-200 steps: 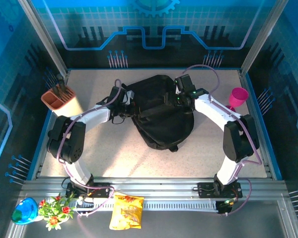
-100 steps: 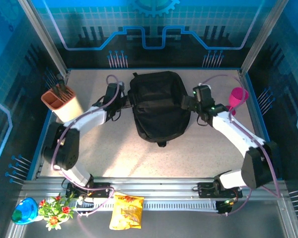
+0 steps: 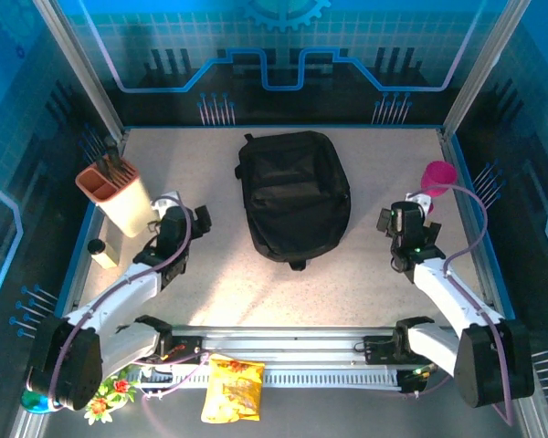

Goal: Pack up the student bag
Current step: Reset both arms

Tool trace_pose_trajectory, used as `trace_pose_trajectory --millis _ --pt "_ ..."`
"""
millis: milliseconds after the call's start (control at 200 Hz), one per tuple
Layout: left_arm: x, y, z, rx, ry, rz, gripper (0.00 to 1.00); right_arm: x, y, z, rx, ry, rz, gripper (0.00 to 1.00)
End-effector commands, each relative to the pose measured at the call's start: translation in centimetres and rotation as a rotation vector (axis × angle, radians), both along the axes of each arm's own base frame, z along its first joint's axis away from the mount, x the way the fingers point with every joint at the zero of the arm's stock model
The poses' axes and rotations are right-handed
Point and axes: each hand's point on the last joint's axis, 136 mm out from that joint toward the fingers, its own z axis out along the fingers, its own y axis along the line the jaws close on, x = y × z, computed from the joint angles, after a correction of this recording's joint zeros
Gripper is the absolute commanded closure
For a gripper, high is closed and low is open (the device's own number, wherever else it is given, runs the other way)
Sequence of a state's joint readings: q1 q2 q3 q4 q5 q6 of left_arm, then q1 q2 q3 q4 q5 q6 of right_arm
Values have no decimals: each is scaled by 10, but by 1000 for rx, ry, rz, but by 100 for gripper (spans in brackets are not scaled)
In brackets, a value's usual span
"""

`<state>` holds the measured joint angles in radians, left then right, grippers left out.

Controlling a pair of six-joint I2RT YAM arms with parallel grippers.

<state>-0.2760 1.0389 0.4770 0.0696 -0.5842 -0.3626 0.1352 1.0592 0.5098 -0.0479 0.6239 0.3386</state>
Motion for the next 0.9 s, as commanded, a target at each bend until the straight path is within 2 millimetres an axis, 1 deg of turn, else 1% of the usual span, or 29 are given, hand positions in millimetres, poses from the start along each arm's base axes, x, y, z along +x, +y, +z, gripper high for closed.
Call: trace_pose_trajectory --millis 0,80,120,140,240,265,330,365,400,450,515,610,740,795,890 --pt "1 29 20 69 -100 115 1 13 -2 -3 -53 -41 34 0" --pt "5 27 25 126 -127 75 1 18 4 -11 -58 -52 79 0" --pt "6 28 23 157 -131 61 1 20 7 -14 -55 -66 98 0" --pt "7 28 22 171 -133 53 1 23 9 -11 -52 -96 112 0" --pt "9 35 4 219 -107 47 1 33 21 -9 -46 -178 189 0" --pt "10 37 -2 222 -95 43 1 36 25 -5 -47 -205 209 0" --pt "15 35 -17 218 -77 -1 1 42 34 -3 -50 -241 266 0" --pt "21 33 -16 223 -89 -24 1 45 37 0 -57 -268 287 0" --pt "25 26 -18 218 -80 -76 1 48 40 2 -61 -289 306 0" --pt "31 16 -17 213 -109 -157 1 51 44 3 -70 -305 334 0" --pt "38 12 -16 187 -145 -209 1 57 48 8 -84 -338 361 0" --pt "45 5 -17 144 -167 -280 1 62 54 4 -97 -350 403 0" --pt "51 -1 -12 95 -245 -352 1 66 58 -7 -91 -350 434 0" --pt "54 -3 -15 73 -256 -375 1 67 59 -10 -87 -356 441 0" --pt "58 -7 -26 64 -249 -411 1 70 58 -16 -80 -345 442 0"
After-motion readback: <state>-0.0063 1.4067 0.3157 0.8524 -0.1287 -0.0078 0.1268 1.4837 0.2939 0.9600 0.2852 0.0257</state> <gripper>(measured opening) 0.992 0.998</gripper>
